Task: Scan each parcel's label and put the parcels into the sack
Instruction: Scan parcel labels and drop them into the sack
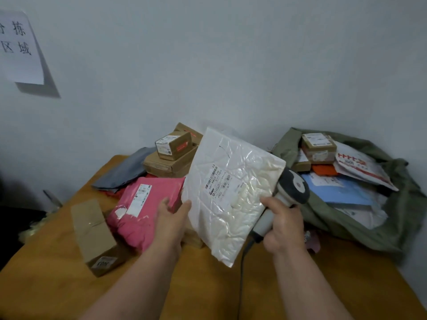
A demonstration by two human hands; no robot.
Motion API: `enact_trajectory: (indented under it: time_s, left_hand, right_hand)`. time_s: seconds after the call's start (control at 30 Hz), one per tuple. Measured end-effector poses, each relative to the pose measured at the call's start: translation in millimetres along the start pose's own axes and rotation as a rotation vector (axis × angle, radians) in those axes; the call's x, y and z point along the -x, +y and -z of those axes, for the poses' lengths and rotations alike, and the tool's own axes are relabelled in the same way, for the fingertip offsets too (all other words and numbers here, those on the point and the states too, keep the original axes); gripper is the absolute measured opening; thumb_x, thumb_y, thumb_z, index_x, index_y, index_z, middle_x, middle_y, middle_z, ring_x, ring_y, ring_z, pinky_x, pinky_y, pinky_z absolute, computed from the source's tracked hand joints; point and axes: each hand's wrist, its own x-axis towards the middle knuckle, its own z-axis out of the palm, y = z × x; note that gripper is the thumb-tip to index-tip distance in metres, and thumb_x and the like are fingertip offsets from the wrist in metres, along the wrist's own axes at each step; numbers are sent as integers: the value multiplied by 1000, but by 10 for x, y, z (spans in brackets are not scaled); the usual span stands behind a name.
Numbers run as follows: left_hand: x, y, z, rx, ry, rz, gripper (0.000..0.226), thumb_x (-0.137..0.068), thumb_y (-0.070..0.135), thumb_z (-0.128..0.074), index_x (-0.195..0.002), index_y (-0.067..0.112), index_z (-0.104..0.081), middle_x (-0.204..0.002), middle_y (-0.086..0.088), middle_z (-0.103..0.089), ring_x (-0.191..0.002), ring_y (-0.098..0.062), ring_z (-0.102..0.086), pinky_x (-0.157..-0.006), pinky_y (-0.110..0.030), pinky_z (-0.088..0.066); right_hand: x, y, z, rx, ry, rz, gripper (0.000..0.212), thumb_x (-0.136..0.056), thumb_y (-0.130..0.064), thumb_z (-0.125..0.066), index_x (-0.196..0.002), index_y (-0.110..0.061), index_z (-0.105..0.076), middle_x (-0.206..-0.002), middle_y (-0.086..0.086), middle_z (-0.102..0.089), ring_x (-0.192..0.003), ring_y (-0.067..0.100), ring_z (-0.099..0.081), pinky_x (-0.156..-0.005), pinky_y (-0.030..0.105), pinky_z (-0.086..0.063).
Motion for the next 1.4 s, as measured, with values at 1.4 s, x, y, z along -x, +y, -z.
enact_trajectory:
  time_s: [1.4]
  left_hand:
    - [319,-97,-505,386,150,-97,29,-98,-1,-50,-91,24,-64,-90,1,-66,-83,-19,-61,-83,-40,-53]
  right_hand:
    - [42,-325,840,747,-500,119,12,-76,2,-72,-71,4,-61,-57,10,-53,-53,17,-54,-54,29,-51]
